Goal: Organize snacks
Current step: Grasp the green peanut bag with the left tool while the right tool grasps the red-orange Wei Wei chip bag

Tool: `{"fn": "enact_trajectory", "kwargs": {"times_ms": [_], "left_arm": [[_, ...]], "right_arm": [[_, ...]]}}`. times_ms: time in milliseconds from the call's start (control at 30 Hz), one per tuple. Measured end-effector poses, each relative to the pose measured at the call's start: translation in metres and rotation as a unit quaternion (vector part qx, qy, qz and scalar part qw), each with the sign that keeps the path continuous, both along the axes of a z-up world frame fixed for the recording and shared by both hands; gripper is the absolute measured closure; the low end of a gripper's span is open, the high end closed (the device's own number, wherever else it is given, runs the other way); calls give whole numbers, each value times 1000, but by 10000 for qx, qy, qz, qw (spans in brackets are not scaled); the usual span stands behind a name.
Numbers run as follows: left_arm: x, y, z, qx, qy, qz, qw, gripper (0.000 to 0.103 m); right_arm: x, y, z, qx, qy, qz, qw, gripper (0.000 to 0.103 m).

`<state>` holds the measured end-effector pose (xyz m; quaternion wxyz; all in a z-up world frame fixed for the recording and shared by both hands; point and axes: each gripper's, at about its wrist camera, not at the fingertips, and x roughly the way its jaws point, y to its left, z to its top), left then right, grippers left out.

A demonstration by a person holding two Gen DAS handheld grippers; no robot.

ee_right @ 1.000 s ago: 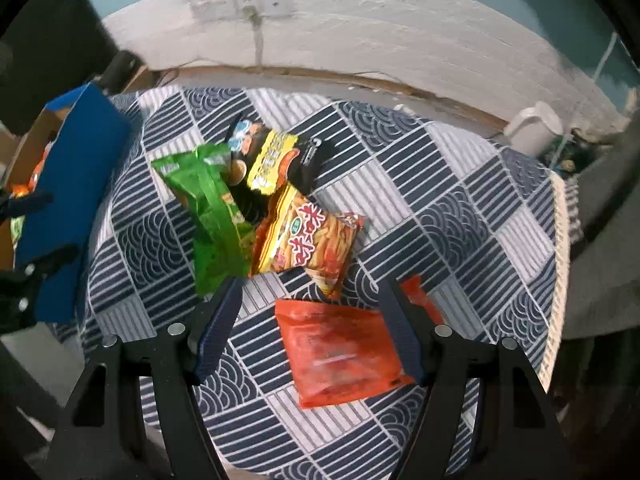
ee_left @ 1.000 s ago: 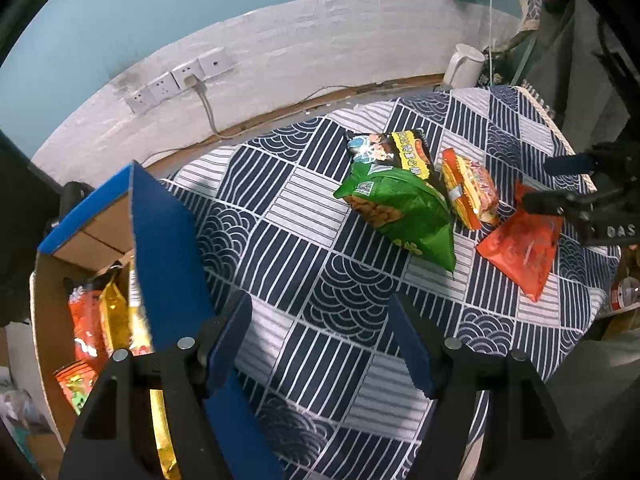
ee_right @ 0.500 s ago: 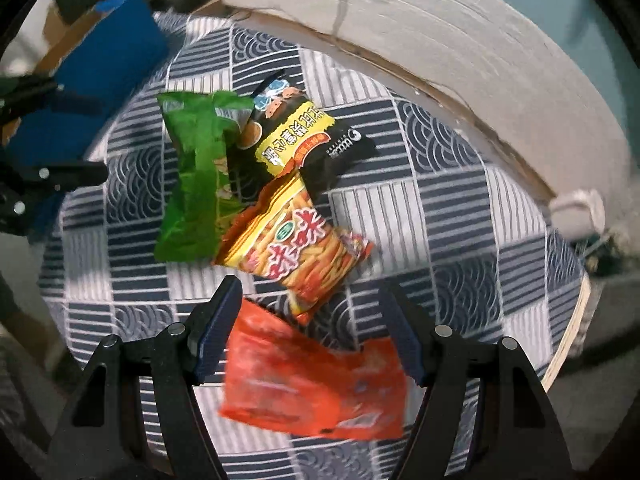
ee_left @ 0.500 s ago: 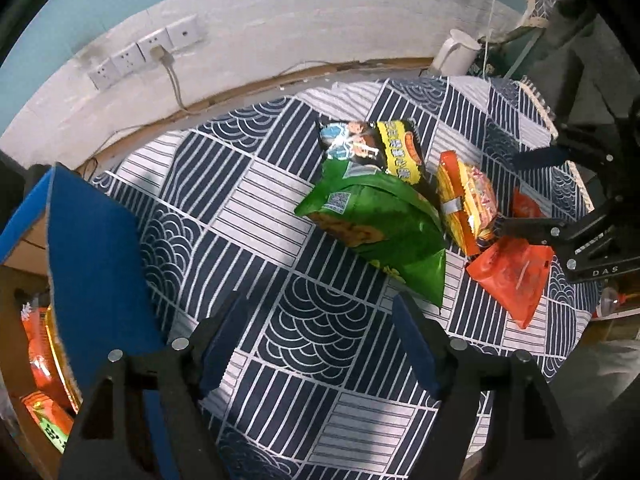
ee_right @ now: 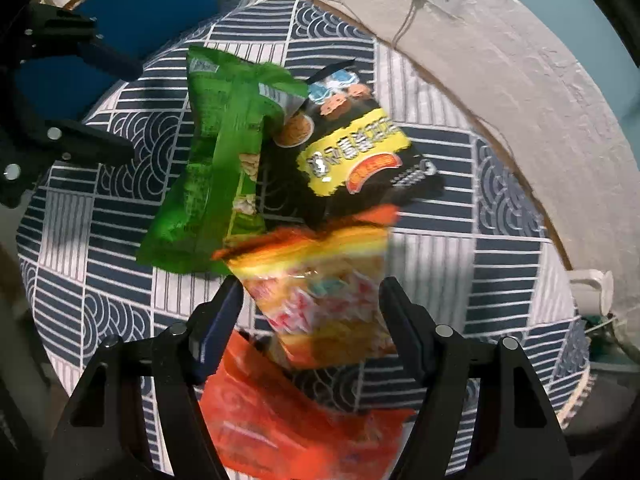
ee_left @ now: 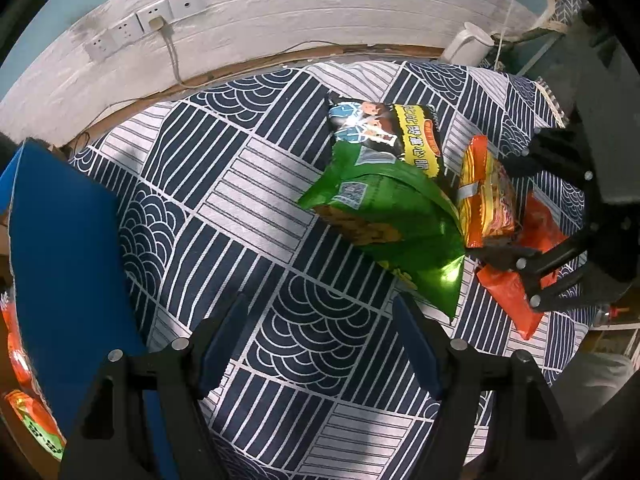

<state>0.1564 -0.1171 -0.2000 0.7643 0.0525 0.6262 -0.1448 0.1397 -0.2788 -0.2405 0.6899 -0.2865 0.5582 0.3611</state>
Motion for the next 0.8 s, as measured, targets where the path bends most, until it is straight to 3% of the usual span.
{"fn": "enact_trajectory", "kwargs": {"times_ms": [33, 133, 267, 533, 733, 800], "left_arm": [[0, 1, 0, 2, 7, -4, 10000, 27], [-1, 5, 1, -12, -3, 22, 10000, 27], [-1, 12, 0, -47, 56, 101, 9999, 27], [-2, 22, 10, -217, -2, 236, 9995, 27], [4, 21, 15, -445, -30, 499, 9978, 26], [5, 16, 17, -431, -117, 513, 9977, 21]], "right_arm": [[-2, 3, -2, -9, 37, 2, 10000, 39], [-5, 9, -5, 46, 173, -207, 9996, 45], [-5, 19, -5, 325, 515, -628, 9962, 47], [-19, 52, -1, 800, 943, -678, 9900, 48], [-30, 50, 0, 791, 860, -958, 9885, 51], [-32, 35, 3, 803, 788, -1087, 9877, 51]]}}
